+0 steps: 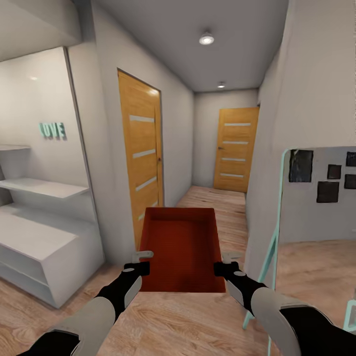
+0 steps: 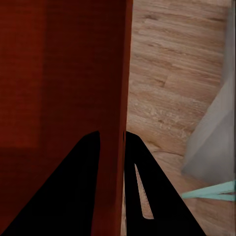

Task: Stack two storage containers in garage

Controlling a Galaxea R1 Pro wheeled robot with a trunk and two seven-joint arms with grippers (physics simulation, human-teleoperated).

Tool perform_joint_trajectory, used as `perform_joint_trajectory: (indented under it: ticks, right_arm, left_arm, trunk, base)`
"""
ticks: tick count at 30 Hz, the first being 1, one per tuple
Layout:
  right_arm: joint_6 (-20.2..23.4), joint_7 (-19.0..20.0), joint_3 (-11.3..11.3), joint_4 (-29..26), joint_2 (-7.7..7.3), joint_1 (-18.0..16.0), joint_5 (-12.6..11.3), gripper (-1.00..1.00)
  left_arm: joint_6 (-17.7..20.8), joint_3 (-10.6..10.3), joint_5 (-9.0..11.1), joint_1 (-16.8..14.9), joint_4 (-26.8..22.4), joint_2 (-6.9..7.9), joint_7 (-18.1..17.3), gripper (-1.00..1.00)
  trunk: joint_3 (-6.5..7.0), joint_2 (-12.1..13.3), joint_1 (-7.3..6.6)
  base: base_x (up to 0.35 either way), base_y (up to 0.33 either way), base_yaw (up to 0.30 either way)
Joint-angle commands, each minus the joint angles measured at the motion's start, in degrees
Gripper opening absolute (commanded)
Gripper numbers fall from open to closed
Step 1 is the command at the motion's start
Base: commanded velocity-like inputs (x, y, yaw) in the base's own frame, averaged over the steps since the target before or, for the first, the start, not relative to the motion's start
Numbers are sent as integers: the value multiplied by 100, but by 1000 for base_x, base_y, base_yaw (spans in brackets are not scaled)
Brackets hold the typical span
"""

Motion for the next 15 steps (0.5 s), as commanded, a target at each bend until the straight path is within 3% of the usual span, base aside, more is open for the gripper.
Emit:
perform_joint_trajectory:
  ticks: [1, 5, 15]
  right_arm:
    - [-19, -21, -94, 19, 2, -2, -30, -100]
    - [-19, -21, -94, 19, 2, -2, -30, -100]
    - [-19, -13, -94, 19, 1, -3, -30, -100]
  left_arm:
    - [-227, 435, -76, -5, -169, 433, 81, -100]
    - [-227, 435, -76, -5, -169, 433, 81, -100]
    - [-227, 435, -76, -5, -169, 433, 81, -100]
  trunk:
    - [-10, -7, 5]
    - [-10, -7, 5]
    - [-10, -7, 5]
  base:
    - [322, 148, -245]
    - [319, 168, -183]
    - [315, 185, -18]
